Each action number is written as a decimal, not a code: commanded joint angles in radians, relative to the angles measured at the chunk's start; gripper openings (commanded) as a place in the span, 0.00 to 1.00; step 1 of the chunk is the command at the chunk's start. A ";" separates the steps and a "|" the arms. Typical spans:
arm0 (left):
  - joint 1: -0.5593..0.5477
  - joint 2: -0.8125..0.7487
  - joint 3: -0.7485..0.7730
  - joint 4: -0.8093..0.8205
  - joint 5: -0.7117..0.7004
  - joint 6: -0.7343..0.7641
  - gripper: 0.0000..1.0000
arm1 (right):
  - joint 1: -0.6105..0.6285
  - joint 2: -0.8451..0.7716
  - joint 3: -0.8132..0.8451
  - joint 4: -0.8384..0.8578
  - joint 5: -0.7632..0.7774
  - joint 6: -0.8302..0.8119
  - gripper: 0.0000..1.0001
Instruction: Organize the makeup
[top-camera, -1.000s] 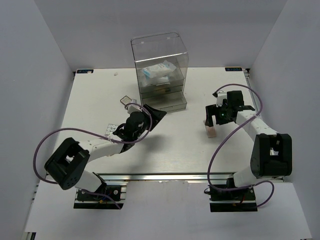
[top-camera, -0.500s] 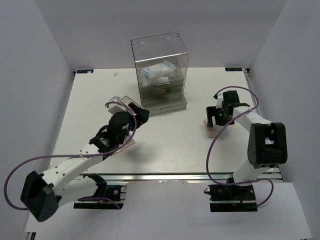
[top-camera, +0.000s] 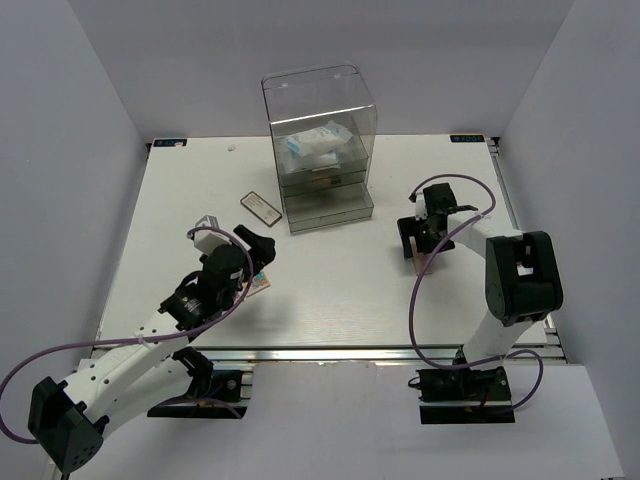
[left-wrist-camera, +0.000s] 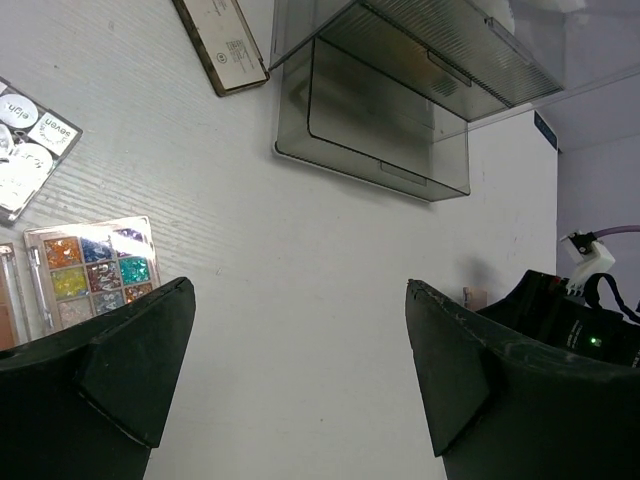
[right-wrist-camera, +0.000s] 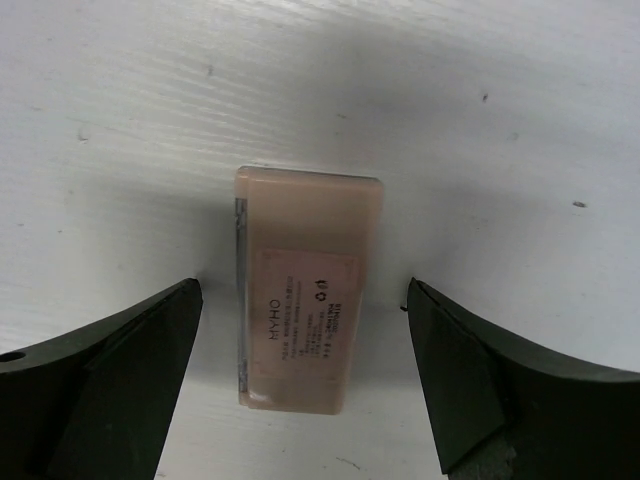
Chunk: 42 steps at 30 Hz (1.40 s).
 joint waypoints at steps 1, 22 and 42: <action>0.002 -0.021 -0.003 -0.029 -0.017 -0.012 0.95 | -0.006 0.029 0.032 0.013 0.051 0.009 0.88; 0.006 0.057 0.005 -0.032 -0.022 -0.033 0.93 | -0.006 -0.112 0.018 0.058 -0.224 -0.283 0.00; 0.088 0.090 0.010 -0.041 0.073 -0.032 0.93 | 0.364 -0.033 0.239 0.421 -0.316 -1.010 0.00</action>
